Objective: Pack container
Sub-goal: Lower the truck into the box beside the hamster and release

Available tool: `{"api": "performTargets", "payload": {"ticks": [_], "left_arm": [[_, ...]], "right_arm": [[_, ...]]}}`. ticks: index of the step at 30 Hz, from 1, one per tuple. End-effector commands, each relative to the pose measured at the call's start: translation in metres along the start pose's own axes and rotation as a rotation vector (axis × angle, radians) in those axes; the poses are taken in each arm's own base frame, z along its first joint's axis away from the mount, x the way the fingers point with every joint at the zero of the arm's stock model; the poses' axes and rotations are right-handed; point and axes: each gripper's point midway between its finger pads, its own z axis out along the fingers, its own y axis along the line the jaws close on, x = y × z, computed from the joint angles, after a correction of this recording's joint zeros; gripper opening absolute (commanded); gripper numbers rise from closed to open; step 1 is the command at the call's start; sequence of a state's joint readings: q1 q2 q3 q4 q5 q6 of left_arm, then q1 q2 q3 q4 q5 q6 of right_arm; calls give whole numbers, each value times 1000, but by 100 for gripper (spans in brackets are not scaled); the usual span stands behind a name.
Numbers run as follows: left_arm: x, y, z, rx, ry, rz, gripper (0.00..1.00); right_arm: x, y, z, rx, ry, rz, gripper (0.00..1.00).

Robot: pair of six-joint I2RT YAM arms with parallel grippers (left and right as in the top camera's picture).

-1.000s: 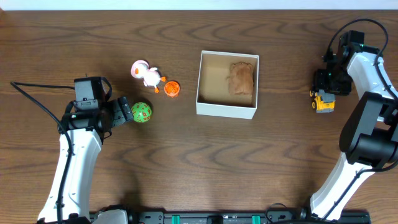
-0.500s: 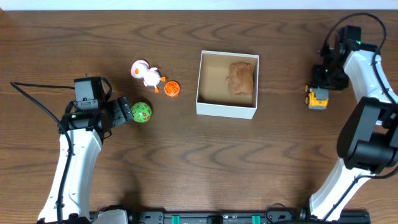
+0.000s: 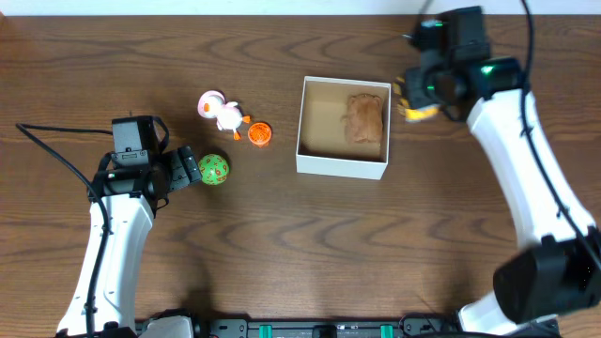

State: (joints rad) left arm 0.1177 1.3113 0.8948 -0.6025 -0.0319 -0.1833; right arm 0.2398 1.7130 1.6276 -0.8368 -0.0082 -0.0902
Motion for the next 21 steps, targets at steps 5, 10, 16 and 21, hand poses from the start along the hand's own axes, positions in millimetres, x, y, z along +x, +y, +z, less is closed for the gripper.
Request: {"api": "performTargets", "payload": {"ticks": [5, 10, 16, 21], "left_arm": [[-7, 0, -3, -1, -13, -10, 98], [-7, 0, -3, -1, -13, -10, 98], [-7, 0, -3, 0, -13, -10, 98], [-7, 0, -3, 0, -13, -10, 98]], "right_arm": [[-39, 90, -31, -110, -185, -297, 6], [-30, 110, 8, -150, -137, -418, 4], [6, 130, 60, -267, -34, -689, 1], [30, 140, 90, -345, -5, -956, 1]]}}
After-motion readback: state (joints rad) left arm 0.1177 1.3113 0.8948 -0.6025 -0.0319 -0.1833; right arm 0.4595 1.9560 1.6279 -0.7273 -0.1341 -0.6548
